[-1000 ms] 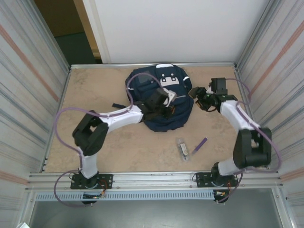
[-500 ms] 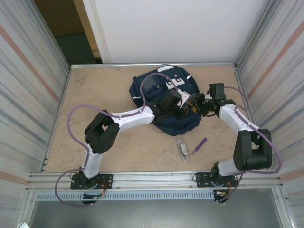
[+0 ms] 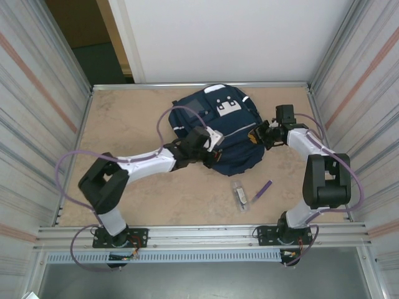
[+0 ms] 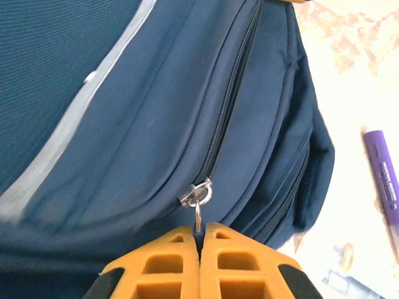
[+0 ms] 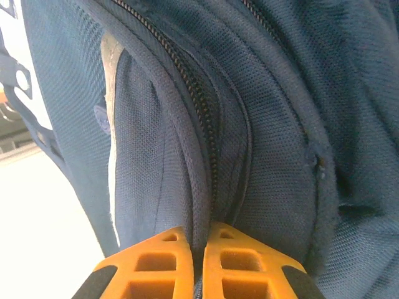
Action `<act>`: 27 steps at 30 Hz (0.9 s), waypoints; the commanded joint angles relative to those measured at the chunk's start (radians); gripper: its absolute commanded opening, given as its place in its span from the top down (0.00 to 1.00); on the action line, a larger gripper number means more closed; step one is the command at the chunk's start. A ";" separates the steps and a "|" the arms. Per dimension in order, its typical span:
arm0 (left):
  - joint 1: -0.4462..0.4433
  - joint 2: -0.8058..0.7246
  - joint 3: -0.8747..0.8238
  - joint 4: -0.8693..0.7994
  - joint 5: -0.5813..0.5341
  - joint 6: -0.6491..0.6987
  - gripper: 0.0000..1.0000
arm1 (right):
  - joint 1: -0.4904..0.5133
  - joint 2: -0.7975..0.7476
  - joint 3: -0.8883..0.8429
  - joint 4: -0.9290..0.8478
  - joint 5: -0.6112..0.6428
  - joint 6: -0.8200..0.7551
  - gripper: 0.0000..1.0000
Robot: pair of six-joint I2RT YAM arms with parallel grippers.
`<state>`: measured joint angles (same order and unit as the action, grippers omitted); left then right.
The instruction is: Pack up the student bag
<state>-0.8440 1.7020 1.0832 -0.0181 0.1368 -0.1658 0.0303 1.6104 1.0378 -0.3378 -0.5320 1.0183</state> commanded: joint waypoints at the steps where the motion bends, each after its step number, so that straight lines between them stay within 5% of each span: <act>1: -0.023 -0.052 -0.017 -0.035 0.015 0.073 1.00 | -0.039 -0.006 0.030 0.083 0.039 -0.001 0.76; 2: -0.024 -0.038 -0.001 -0.020 0.019 0.060 1.00 | -0.038 -0.030 0.021 0.077 0.042 0.002 0.59; 4: -0.038 0.016 0.068 0.019 0.039 0.043 1.00 | -0.033 -0.101 -0.022 0.063 0.025 0.020 0.46; 14: -0.146 0.275 0.453 0.024 0.074 0.126 1.00 | 0.011 -0.280 -0.181 0.021 0.060 0.106 0.39; 16: -0.149 0.273 0.450 0.029 0.059 0.128 1.00 | 0.008 -0.270 -0.181 0.018 0.096 0.105 0.46; 21: -0.144 0.223 0.357 0.029 -0.001 0.187 1.00 | -0.011 -0.216 -0.102 -0.028 0.101 0.049 0.87; 24: -0.125 0.175 0.274 -0.002 -0.036 0.201 1.00 | -0.019 -0.208 -0.077 -0.043 0.130 0.037 1.00; 27: -0.092 0.104 0.166 -0.034 -0.067 0.214 1.00 | -0.025 -0.194 -0.056 -0.038 0.143 0.029 1.00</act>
<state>-0.9638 1.9095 1.3228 -0.0059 0.1005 0.0025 0.0257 1.4014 0.9241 -0.4061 -0.4511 1.0691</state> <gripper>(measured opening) 0.044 0.075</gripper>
